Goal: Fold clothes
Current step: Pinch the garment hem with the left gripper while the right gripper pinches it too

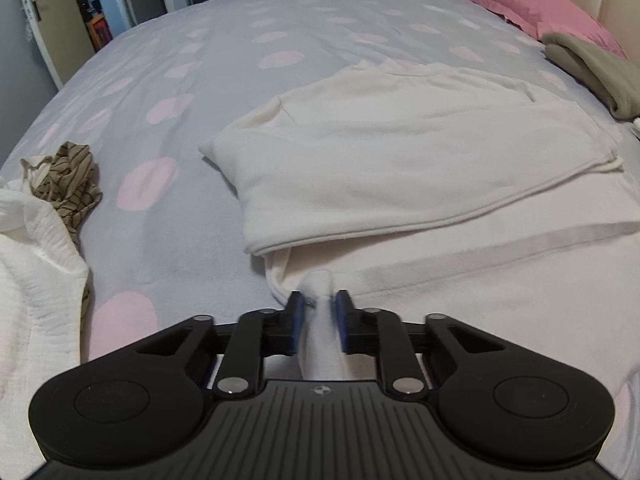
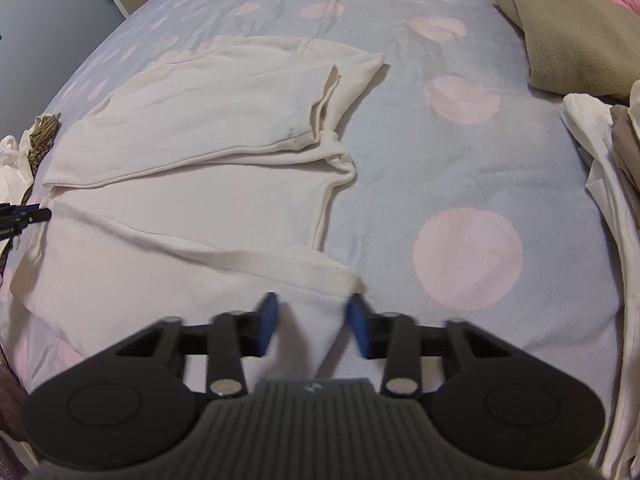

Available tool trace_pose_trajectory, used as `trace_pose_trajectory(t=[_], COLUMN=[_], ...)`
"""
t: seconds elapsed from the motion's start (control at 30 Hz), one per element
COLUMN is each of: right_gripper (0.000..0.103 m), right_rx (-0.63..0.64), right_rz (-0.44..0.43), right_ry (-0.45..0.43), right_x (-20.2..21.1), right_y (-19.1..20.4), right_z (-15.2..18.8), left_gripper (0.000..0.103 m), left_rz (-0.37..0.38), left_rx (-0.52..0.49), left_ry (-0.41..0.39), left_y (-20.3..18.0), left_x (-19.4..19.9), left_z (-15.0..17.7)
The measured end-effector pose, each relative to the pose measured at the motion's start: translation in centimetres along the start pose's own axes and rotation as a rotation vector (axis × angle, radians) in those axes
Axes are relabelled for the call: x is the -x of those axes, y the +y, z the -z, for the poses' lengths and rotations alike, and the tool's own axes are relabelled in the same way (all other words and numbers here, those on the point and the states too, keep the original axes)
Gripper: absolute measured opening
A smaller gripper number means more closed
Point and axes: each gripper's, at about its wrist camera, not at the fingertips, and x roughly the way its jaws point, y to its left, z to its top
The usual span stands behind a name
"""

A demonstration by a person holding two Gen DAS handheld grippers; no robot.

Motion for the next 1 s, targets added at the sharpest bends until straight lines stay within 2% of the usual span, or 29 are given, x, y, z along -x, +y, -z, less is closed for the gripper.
trace_pose_trajectory(t=[0.13,0.27,0.5,0.73,0.87,1.0], right_gripper=[0.008,0.008,0.007,0.007,0.007,0.007], right_rx=[-0.024,0.004,0.004,0.035,0.088,0.133], right_rz=[-0.018,-0.024,-0.026,-0.036,-0.017,0.0], right_ry=[-0.046,-0.099,-0.216,-0.391,-0.478,-0.523], right_x=[1.0,2.8,6.8,11.7,14.0,15.5], right_y=[-0.3,0.7,1.6,3.0,4.1,4.8], right_z=[-0.4,-1.1,-1.2,-1.7,-2.8,-4.3], left_gripper=[0.005,0.005,0.005,0.005,0.005,0.005], left_rz=[0.009,0.009,-0.019,-0.03,-0.037,-0.036], left_rx=[0.026,0.059,0.144,0.181,0.186,0.183], left_ry=[-0.029,-0.087,-0.251,-0.413,-0.462,-0.484], left_y=[0.2,0.4,1.5,2.4,2.7,3.0], left_x=[0.9,2.8,8.8,14.2,16.2,17.3], left_z=[-0.1,-0.4,-0.5,-1.7,-3.0,-4.3])
